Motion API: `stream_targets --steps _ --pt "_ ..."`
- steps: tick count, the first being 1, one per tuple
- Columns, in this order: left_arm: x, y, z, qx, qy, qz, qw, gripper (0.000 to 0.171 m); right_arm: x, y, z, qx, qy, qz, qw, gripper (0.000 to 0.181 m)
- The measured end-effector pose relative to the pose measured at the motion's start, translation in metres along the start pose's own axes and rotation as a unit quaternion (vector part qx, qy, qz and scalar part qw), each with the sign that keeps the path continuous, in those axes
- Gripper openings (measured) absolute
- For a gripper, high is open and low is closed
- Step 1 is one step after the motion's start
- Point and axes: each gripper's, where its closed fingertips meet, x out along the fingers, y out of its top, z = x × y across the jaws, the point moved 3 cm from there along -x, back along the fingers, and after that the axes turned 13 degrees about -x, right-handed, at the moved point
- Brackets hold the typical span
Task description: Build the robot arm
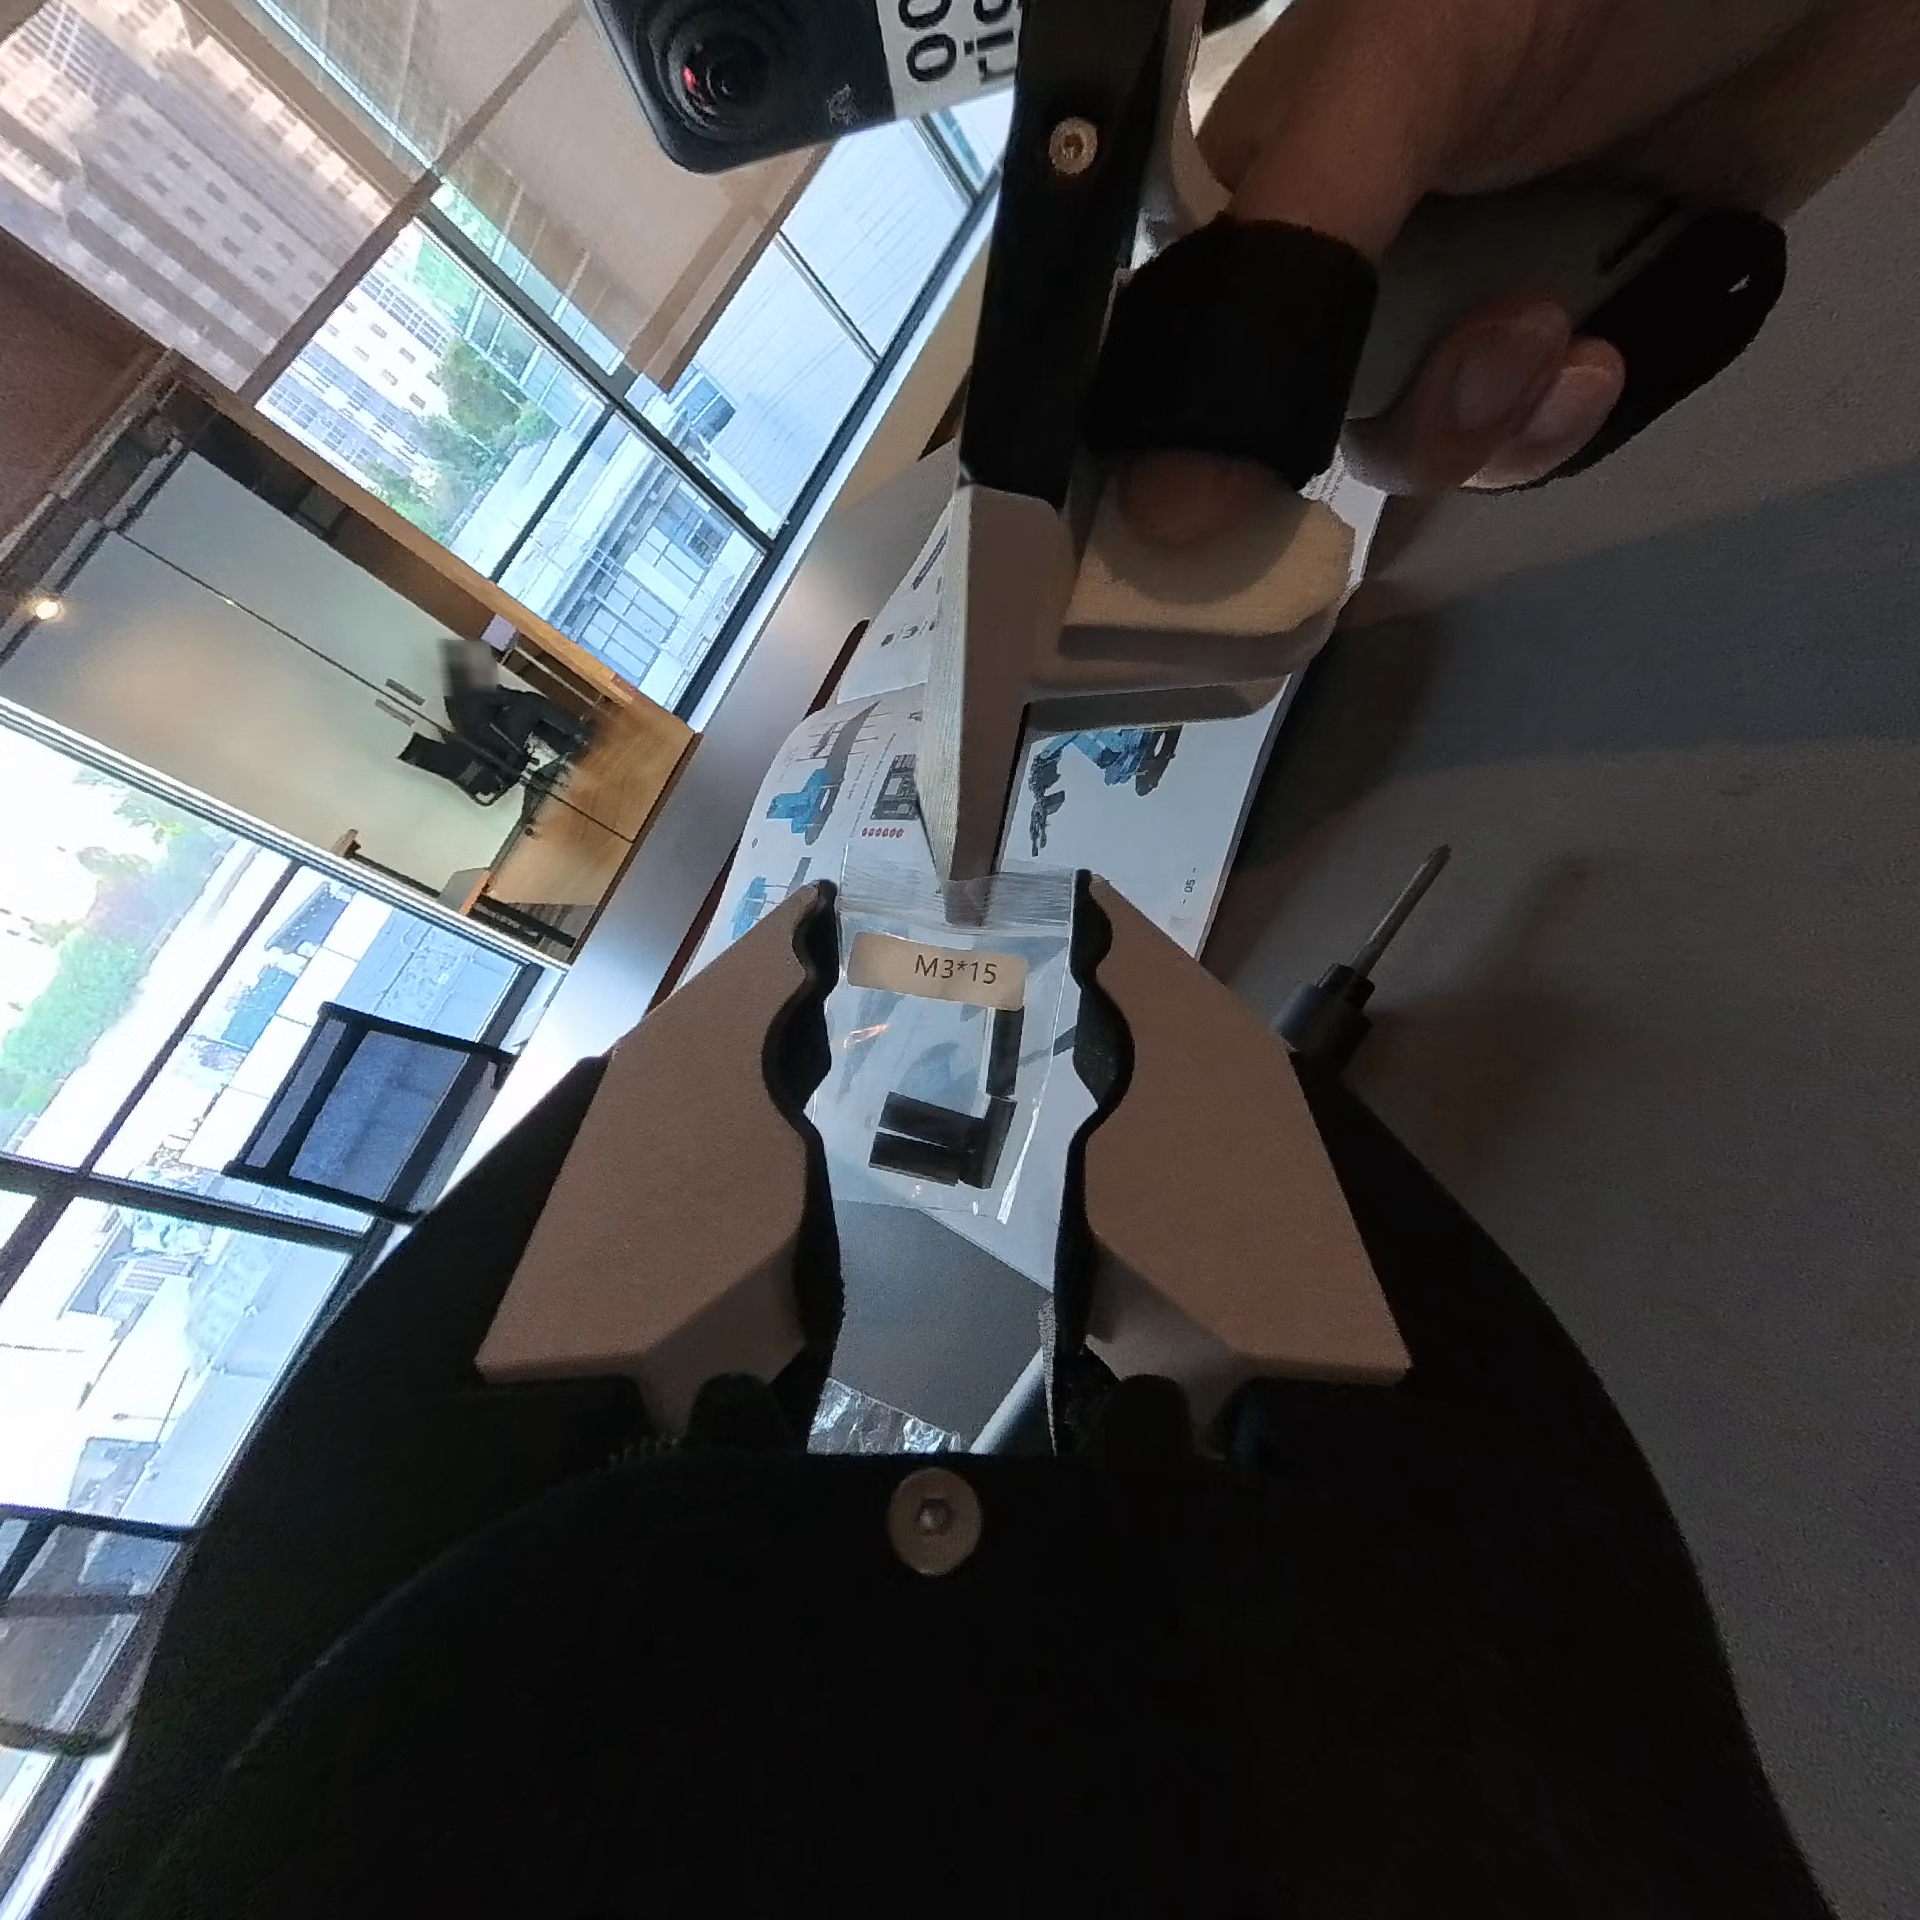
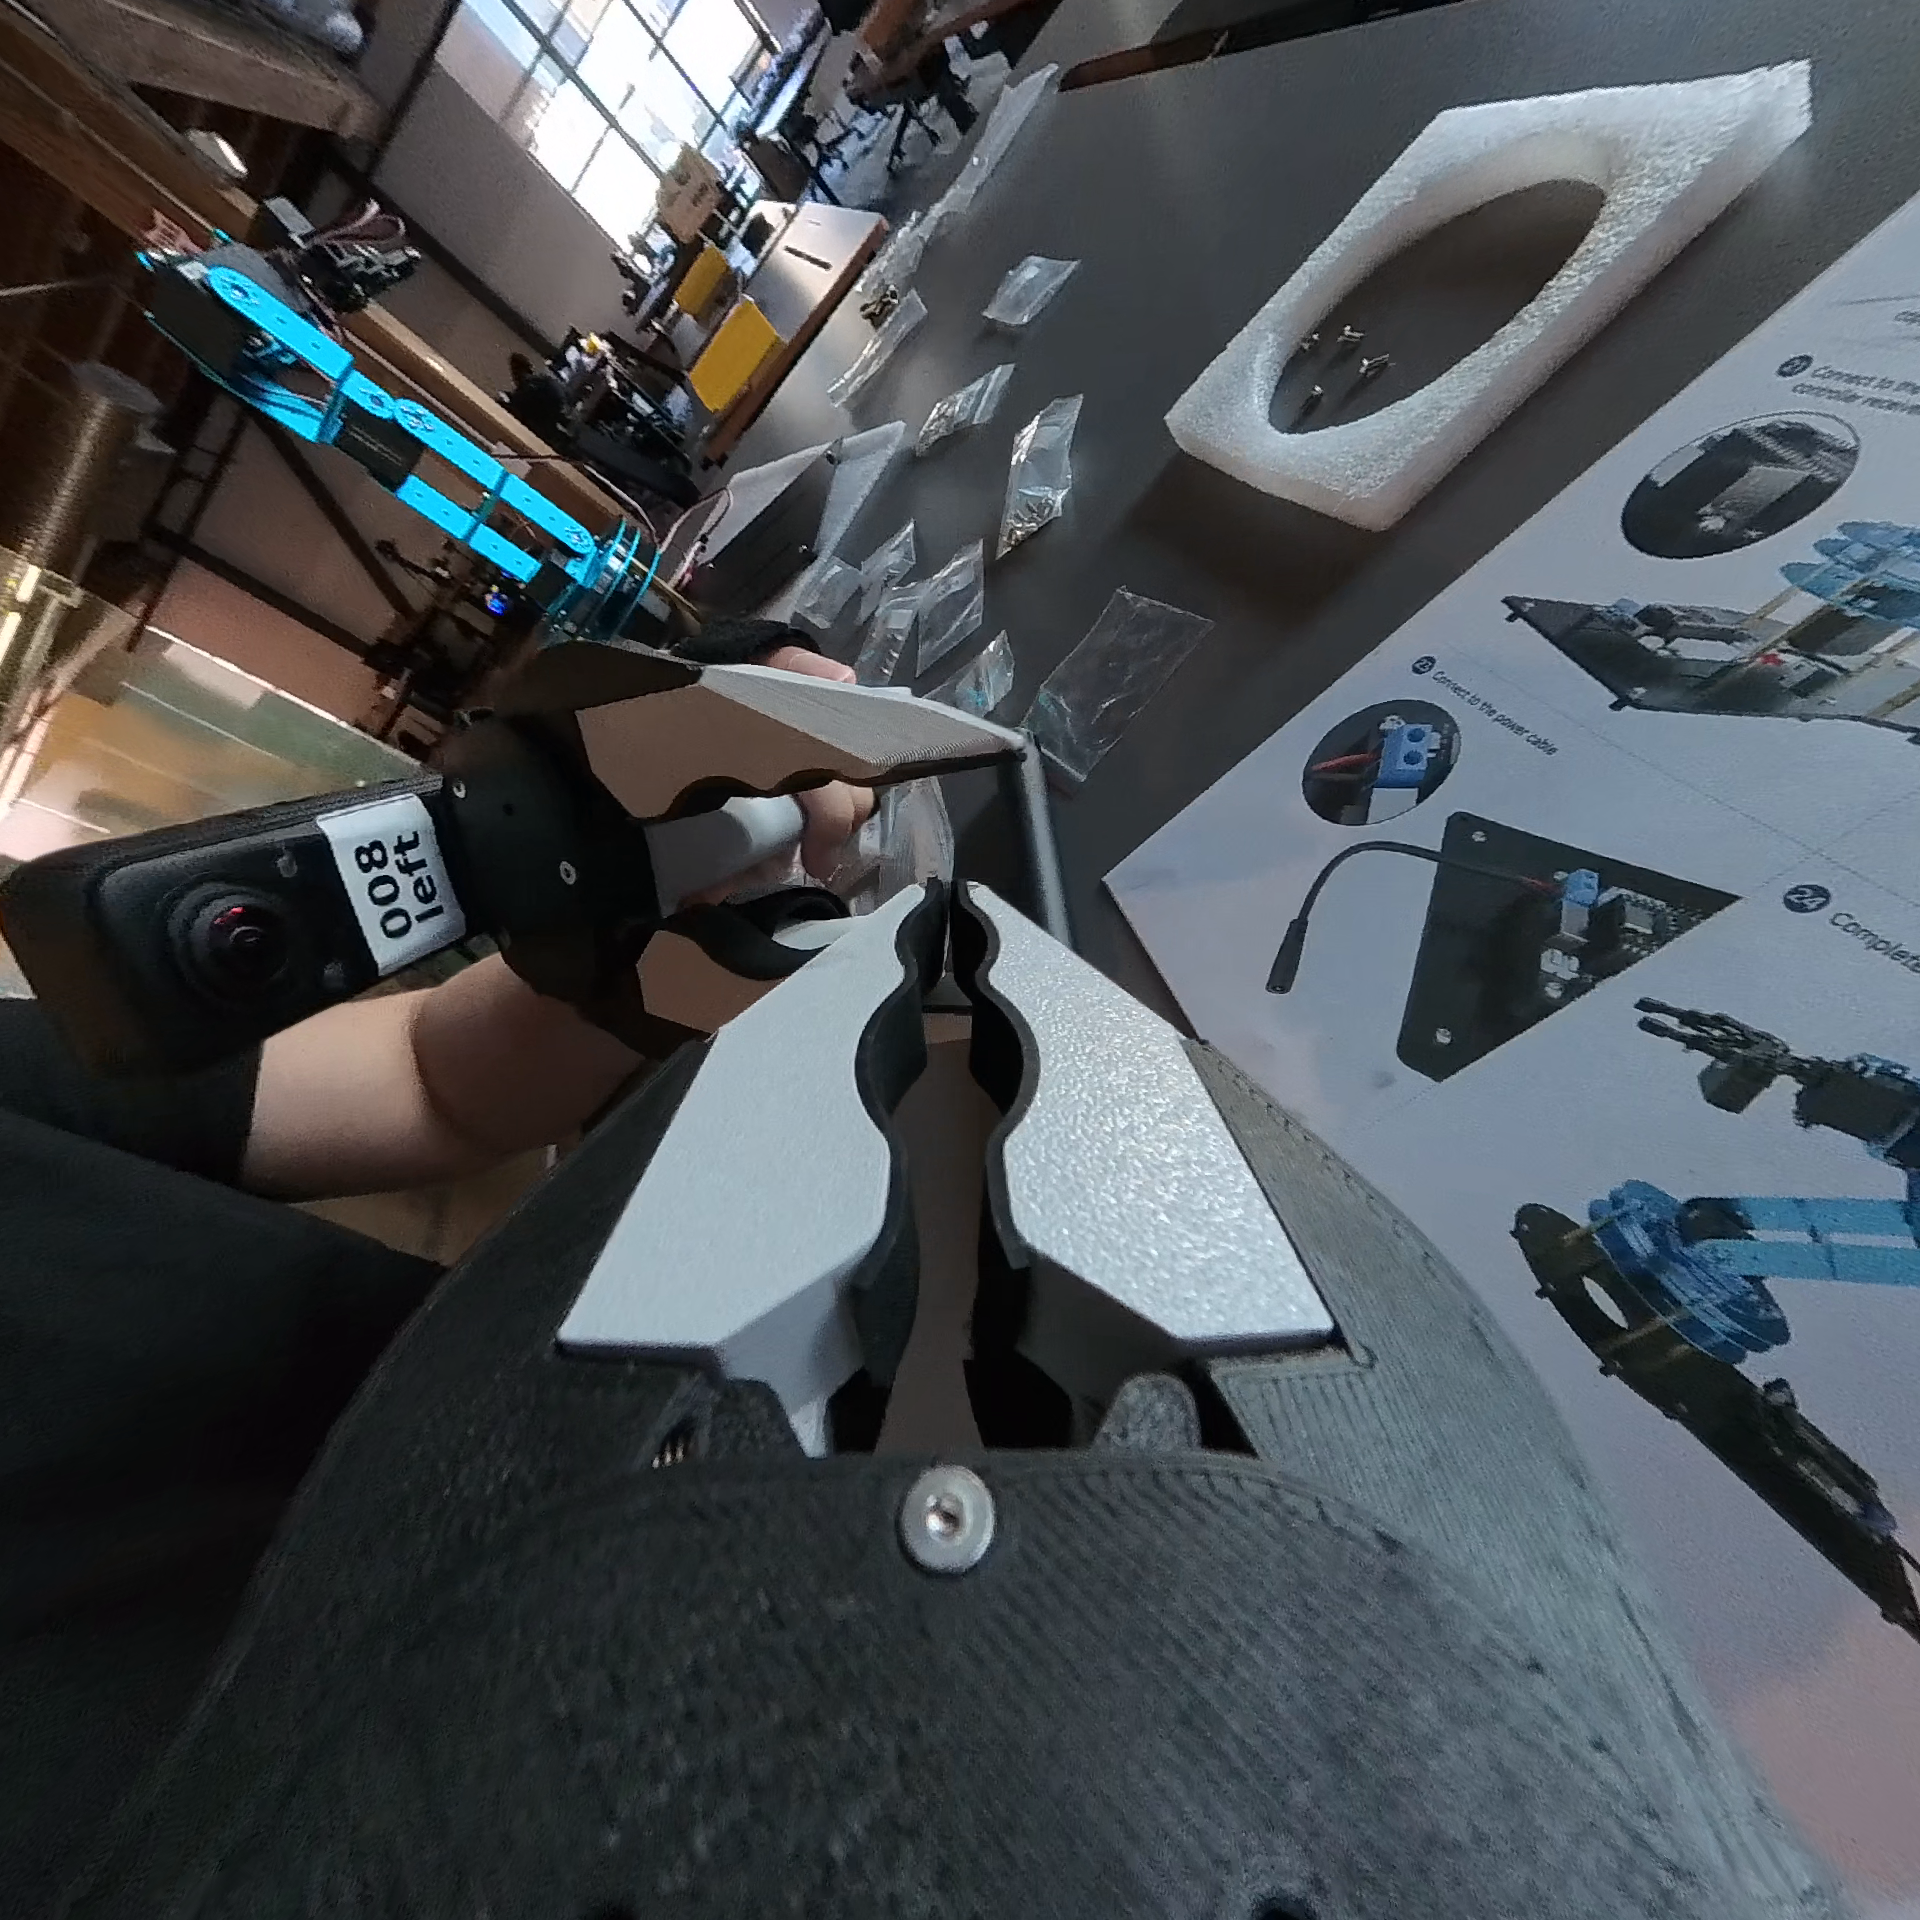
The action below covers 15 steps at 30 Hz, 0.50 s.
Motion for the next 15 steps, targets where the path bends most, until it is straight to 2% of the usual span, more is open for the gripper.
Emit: stream_targets --steps 15 --pt "-0.0011 -0.0028 0.0061 0.043 0.009 -0.009 0.999 0.039 0.0102 -0.0072 0.0041 -0.082 -0.054 -0.044 0.994 0.008"
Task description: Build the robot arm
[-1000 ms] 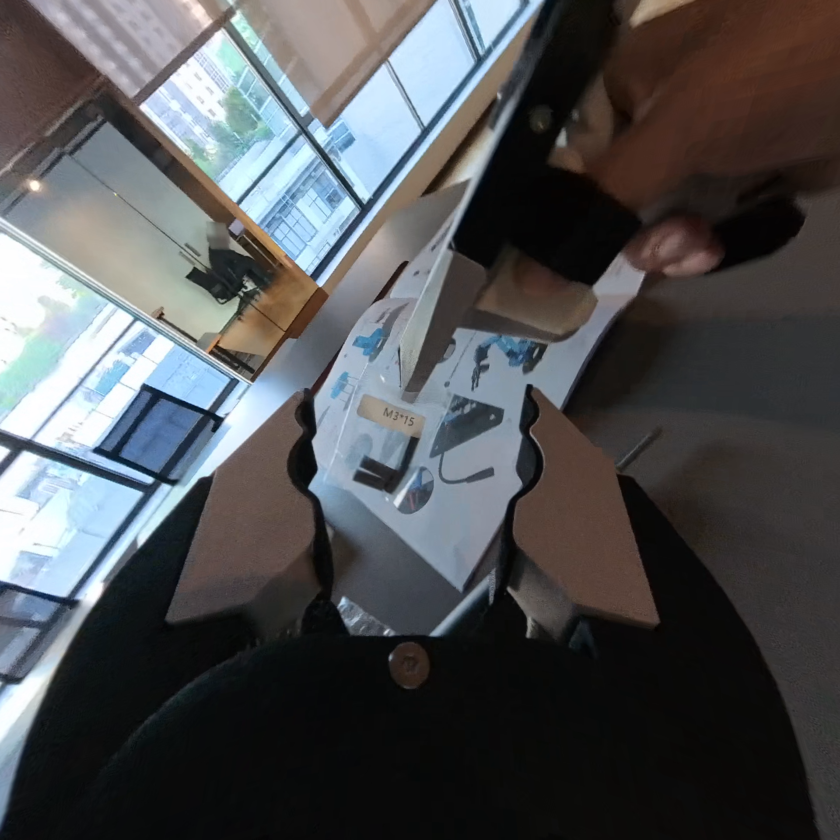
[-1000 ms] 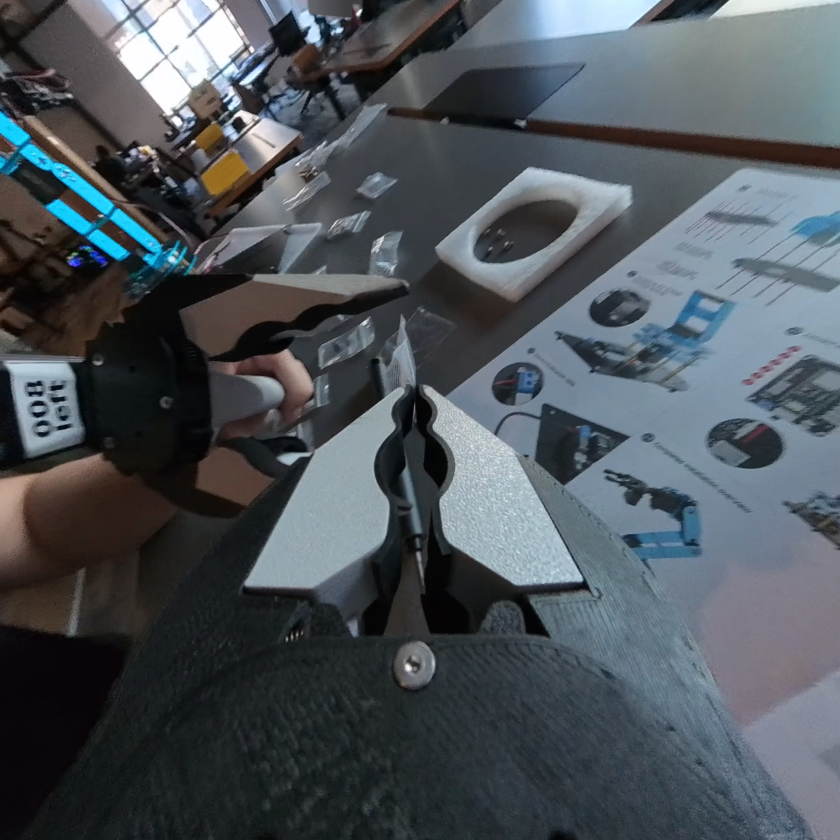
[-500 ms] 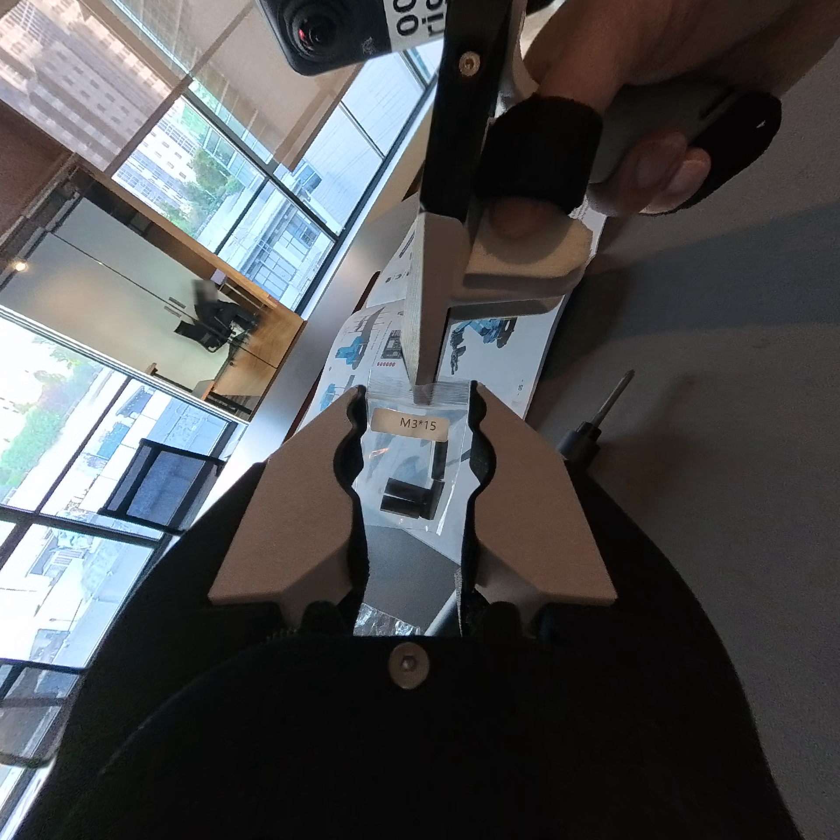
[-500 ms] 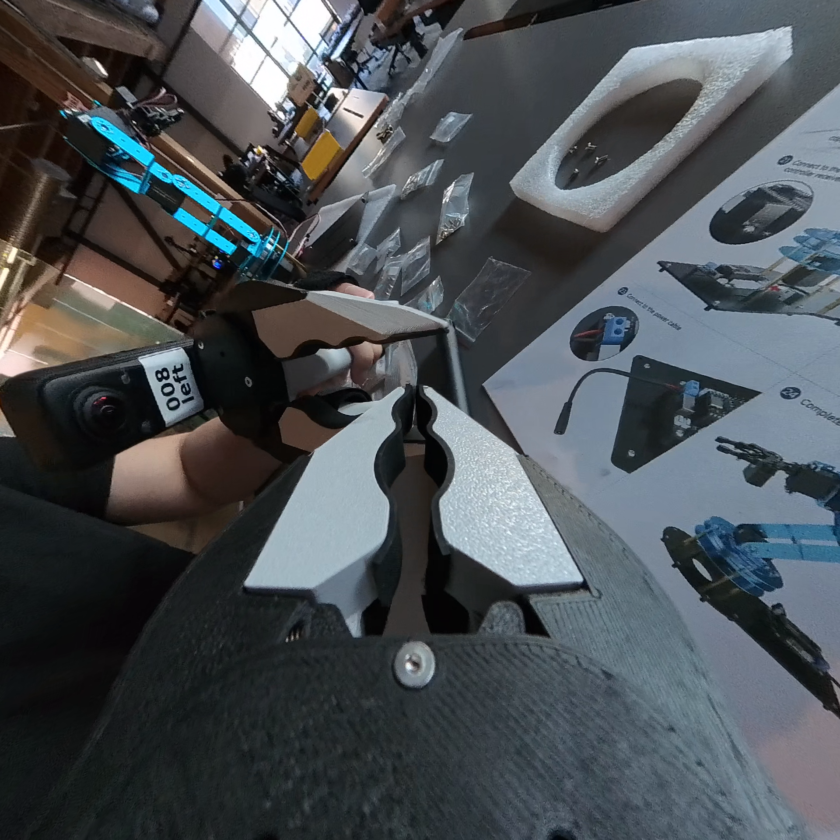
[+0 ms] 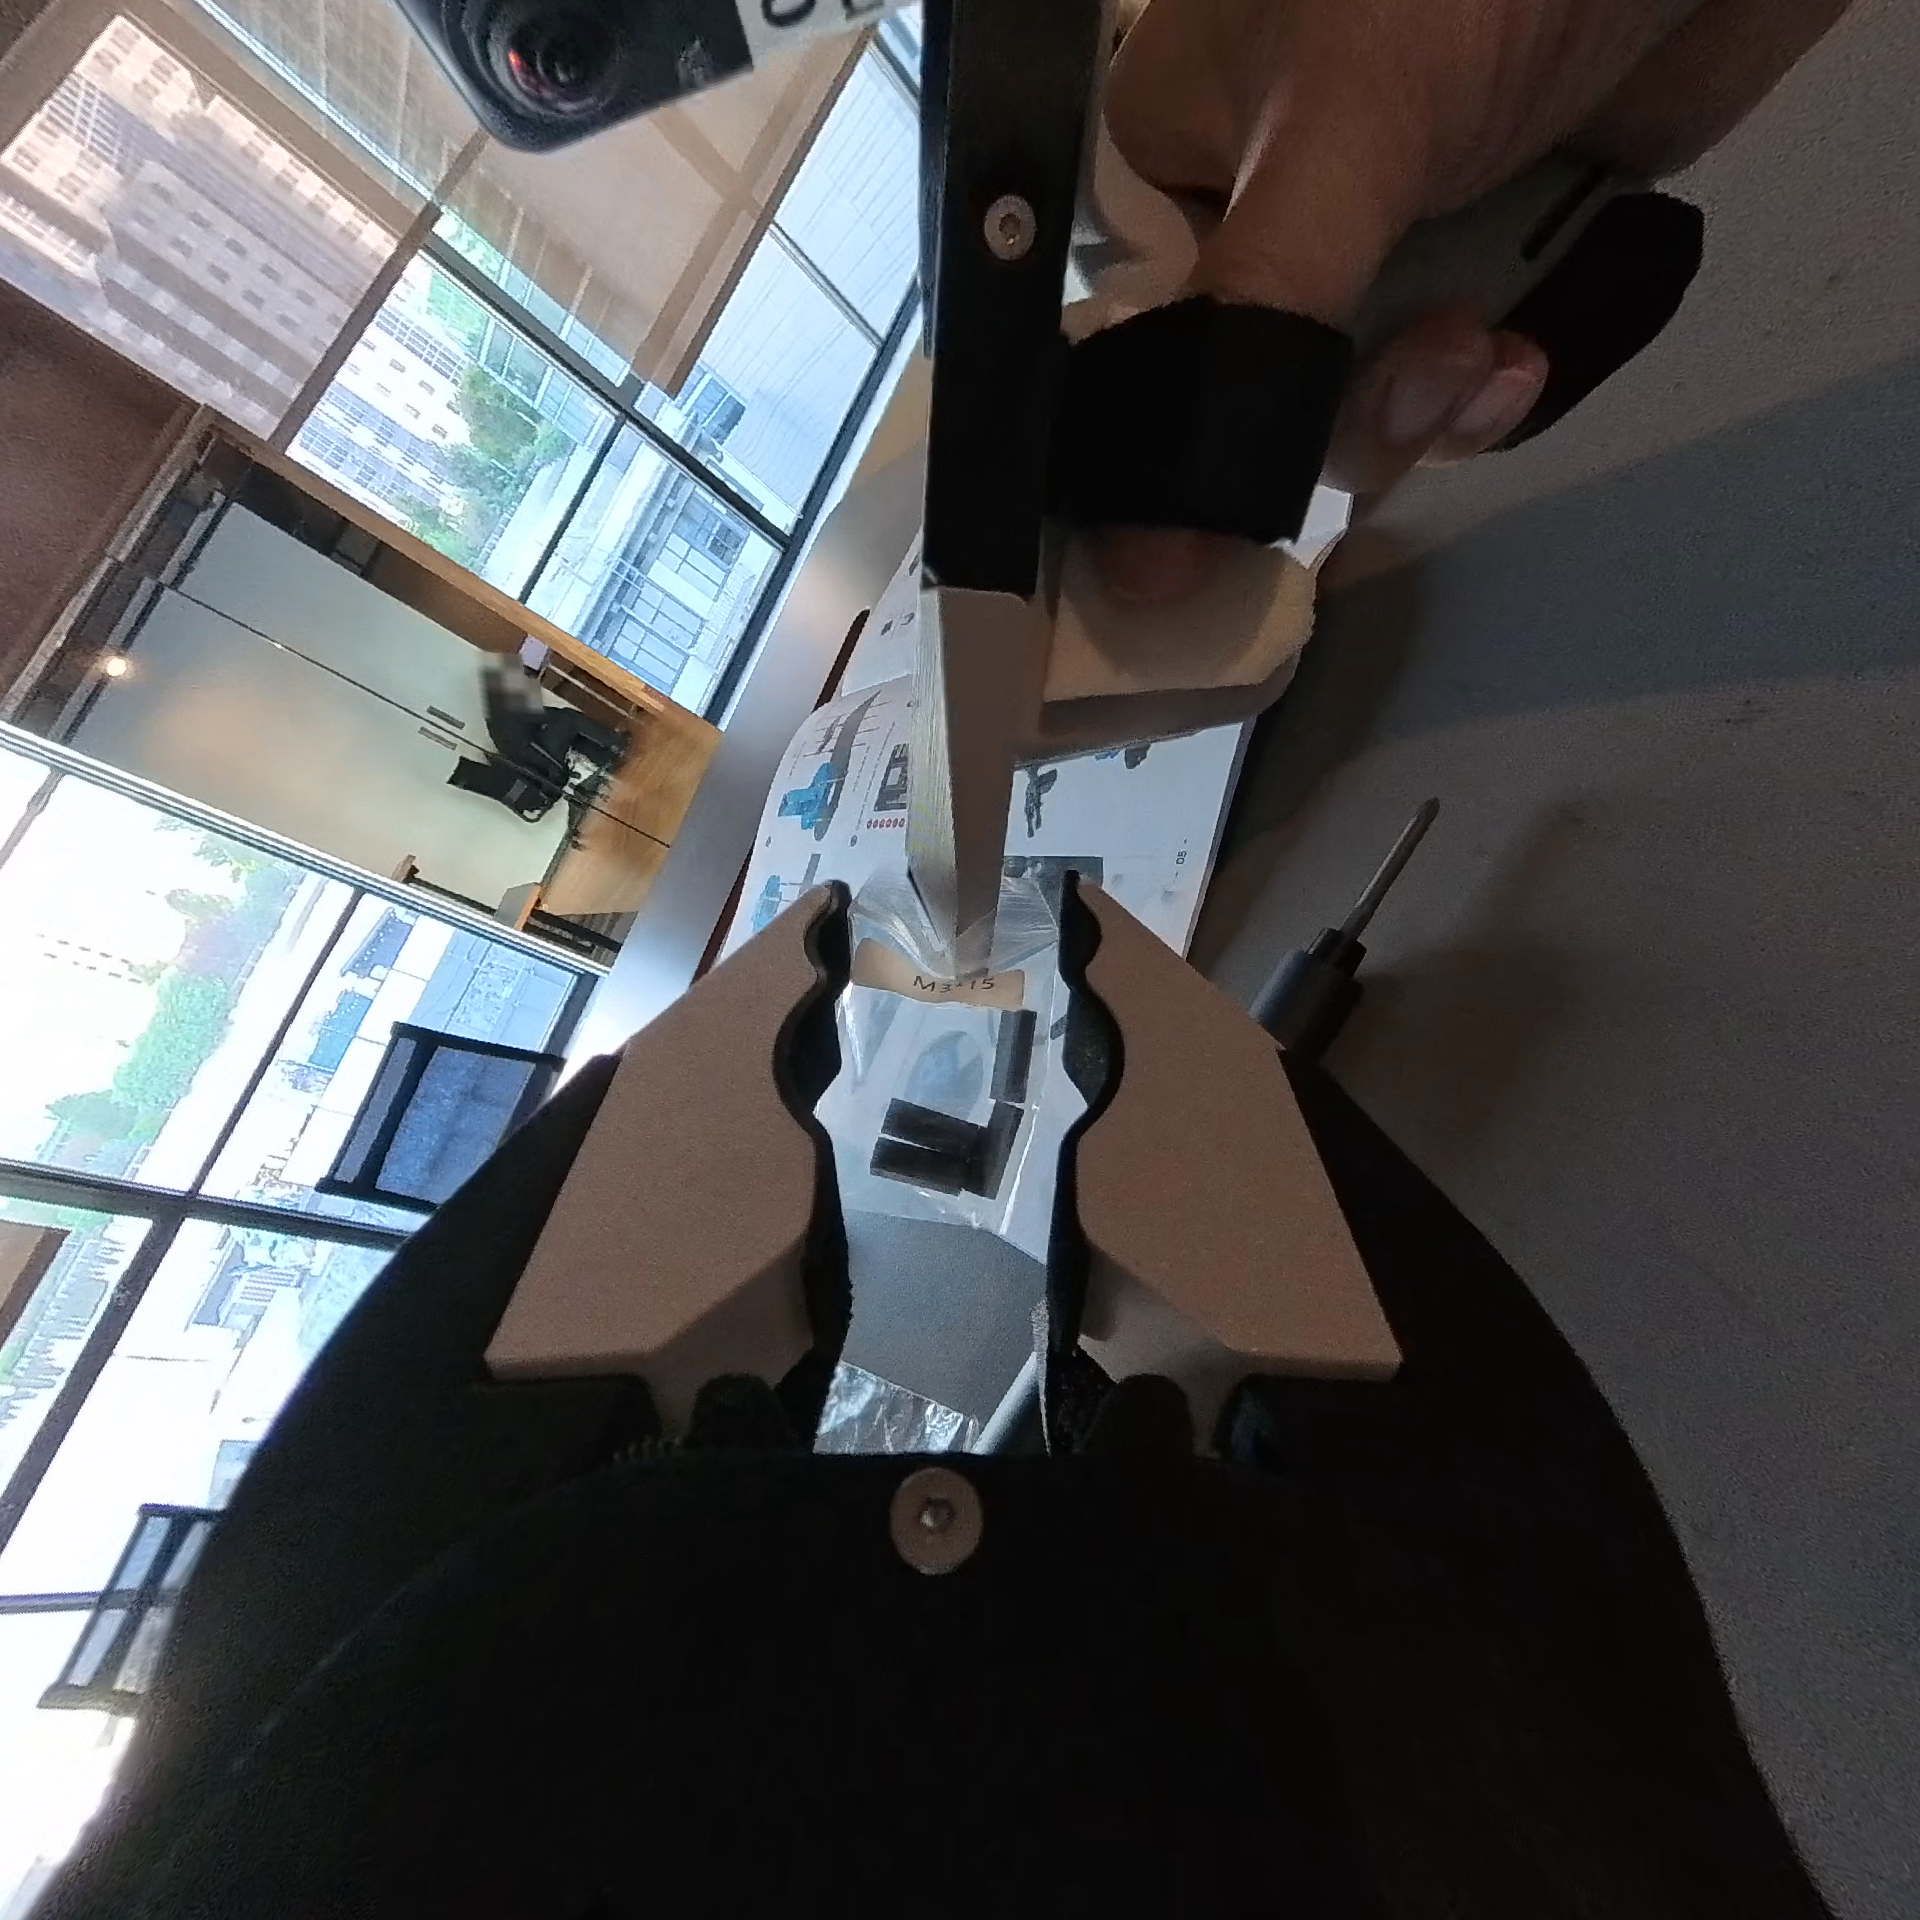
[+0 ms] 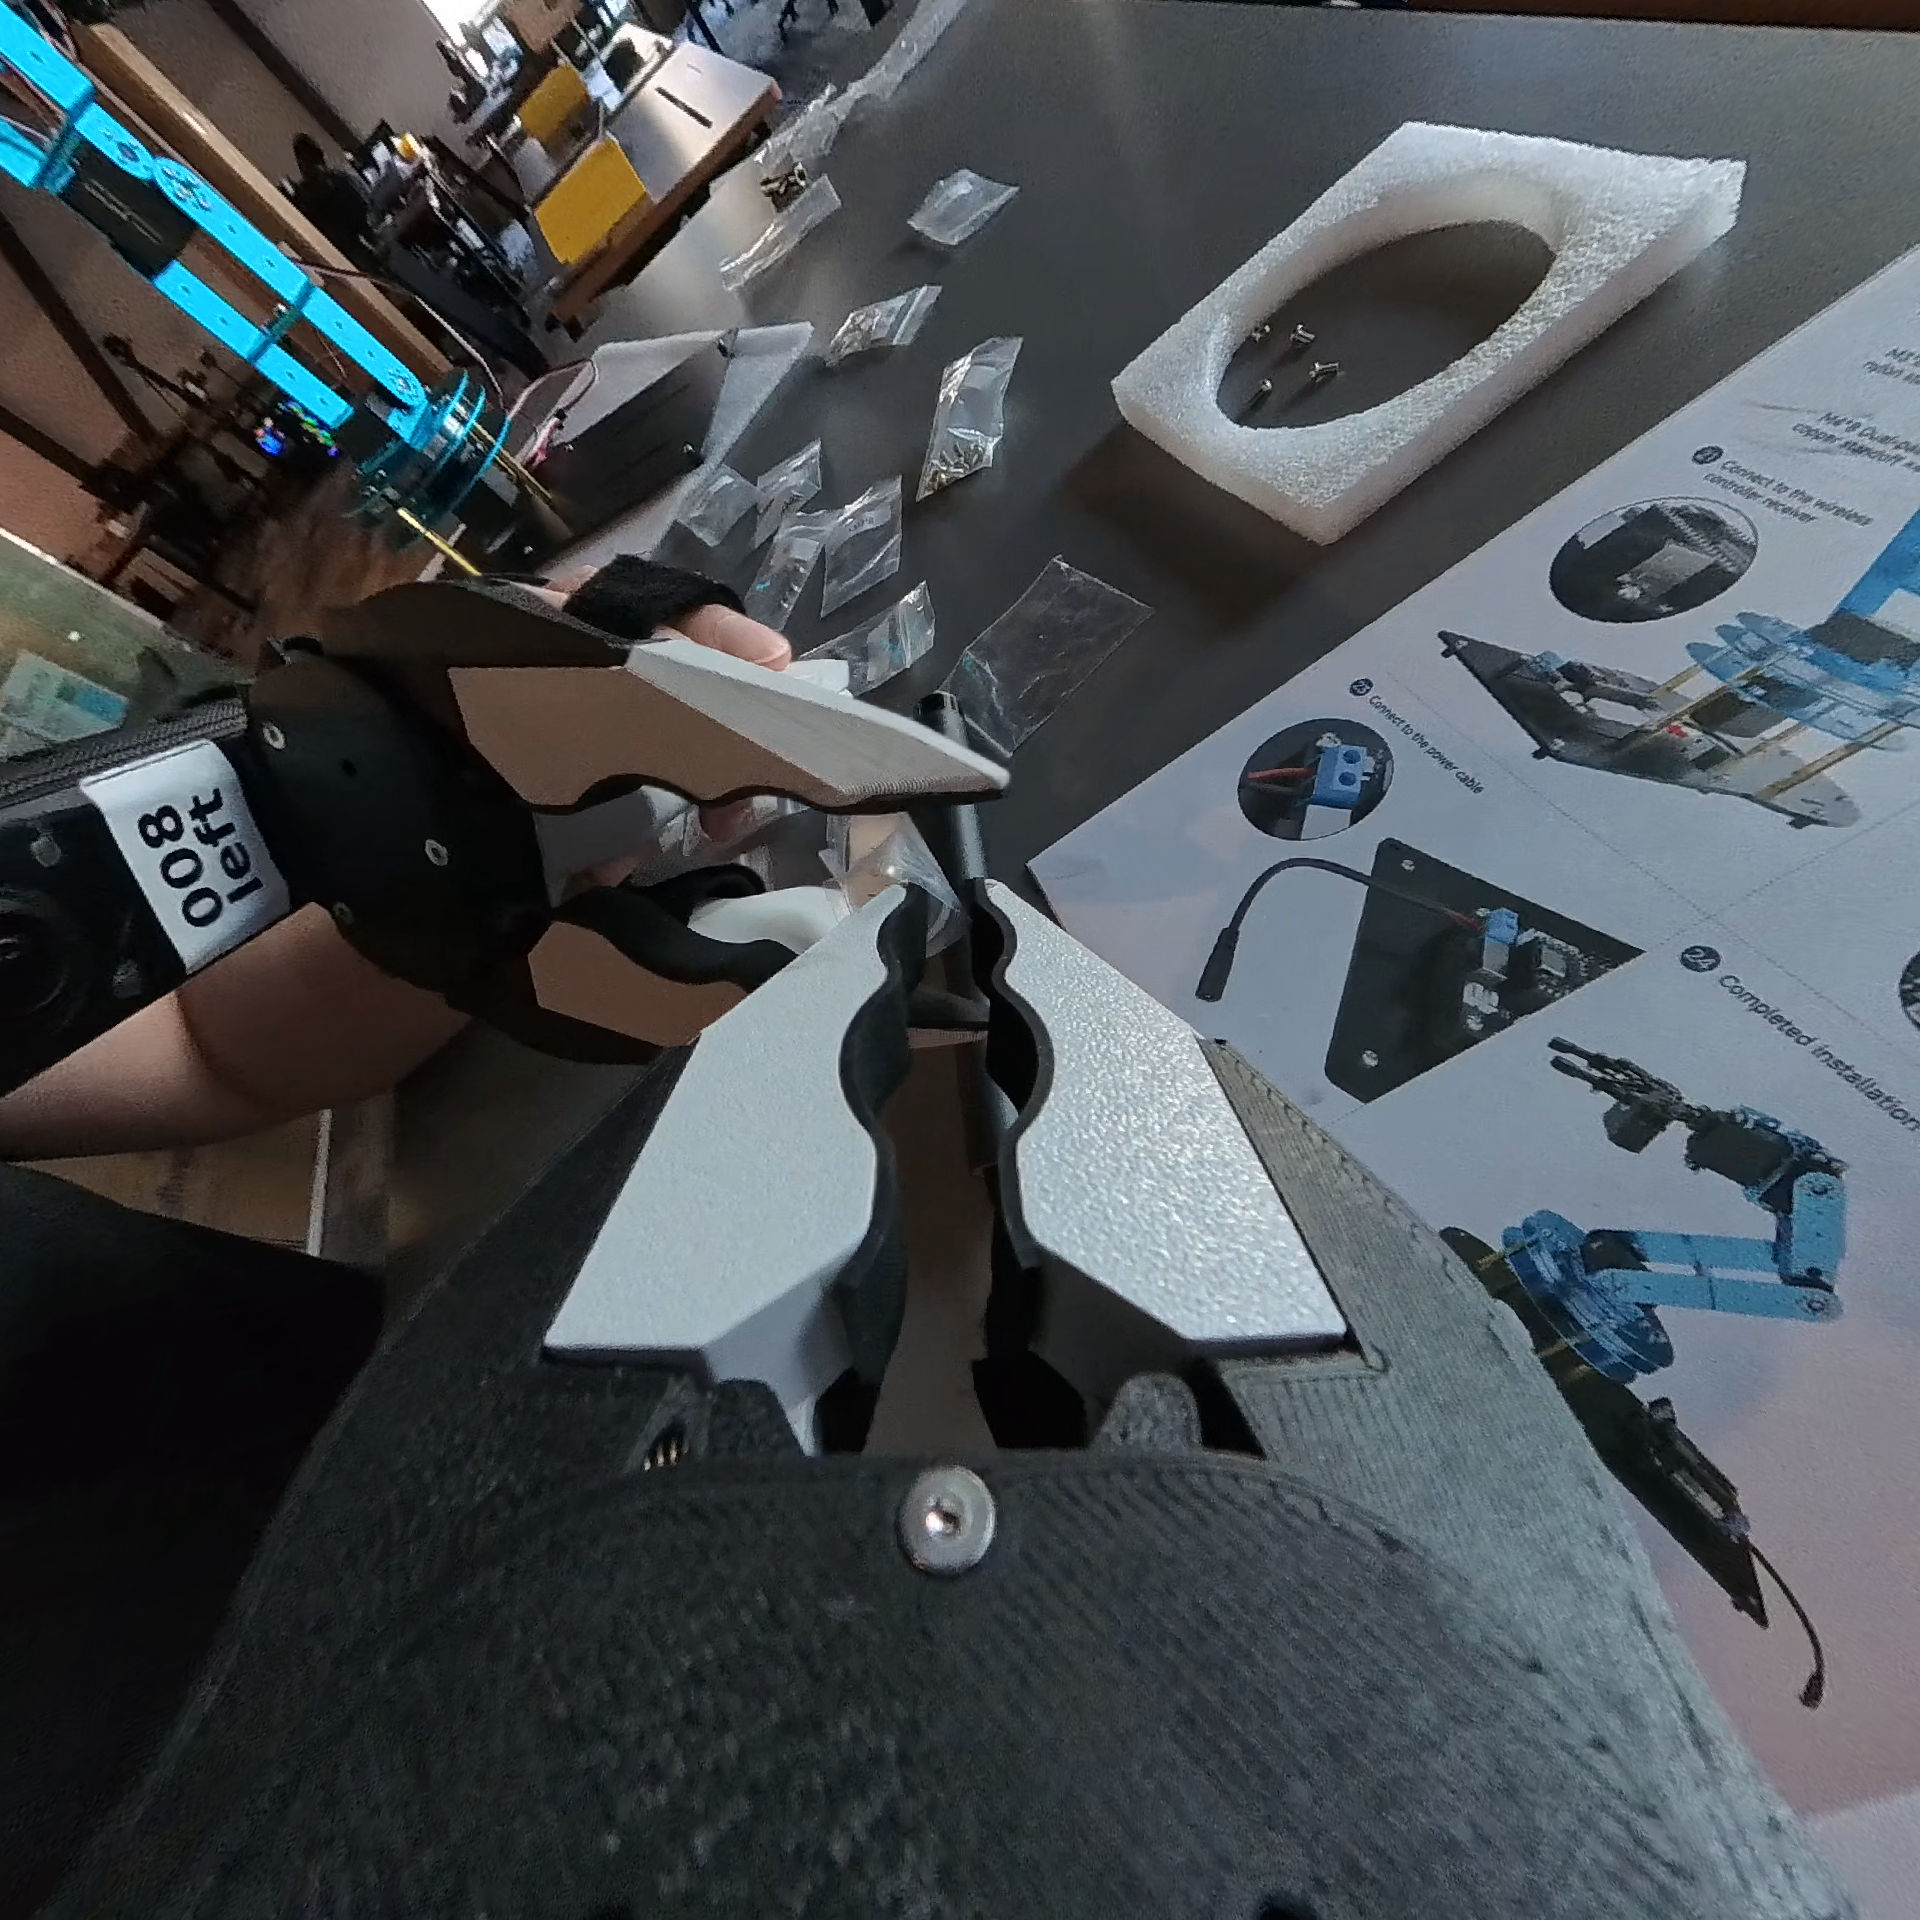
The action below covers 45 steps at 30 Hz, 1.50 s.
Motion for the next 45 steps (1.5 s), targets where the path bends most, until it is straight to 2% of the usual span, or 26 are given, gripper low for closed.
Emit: stream_targets --steps 6,10,14,16,18,22,28,32,35,45 --pt "0.0 0.0 0.0 -0.004 -0.003 0.004 1.0 0.039 -0.002 0.002 -0.001 0.025 0.037 0.034 0.998 0.011" --pt "-0.001 0.0 -0.003 -0.014 0.002 0.006 1.0 0.043 -0.011 0.01 -0.009 0.061 0.104 0.09 0.989 0.026" --pt "-0.001 0.001 -0.007 -0.013 0.017 0.007 1.0 0.041 -0.02 0.01 -0.004 0.032 0.056 0.086 0.994 0.021" --pt "0.0 -0.004 -0.01 -0.018 0.026 -0.003 0.999 0.041 -0.032 0.02 -0.002 -0.036 -0.002 0.097 0.995 0.017" --pt "0.001 -0.006 -0.014 -0.023 0.036 -0.008 0.999 0.041 -0.041 0.032 -0.017 -0.119 -0.021 0.116 0.986 0.003" --pt "0.002 -0.01 -0.021 -0.029 0.054 -0.016 0.998 0.041 -0.024 0.036 -0.025 -0.196 -0.078 0.071 0.975 0.003" --pt "0.004 -0.014 -0.024 -0.027 0.067 -0.034 0.997 0.041 0.005 0.026 -0.017 -0.202 -0.123 0.002 0.972 0.012" --pt "0.003 -0.013 -0.026 -0.029 0.075 -0.032 0.996 0.041 0.013 0.024 -0.009 -0.219 -0.175 -0.027 0.96 0.007" --pt "0.003 -0.013 -0.027 -0.03 0.076 -0.033 0.996 0.041 0.014 0.025 -0.01 -0.223 -0.174 -0.026 0.959 0.0" --pt "0.003 -0.012 -0.028 -0.031 0.076 -0.028 0.996 0.04 0.013 0.025 -0.01 -0.212 -0.163 -0.016 0.963 0.0"
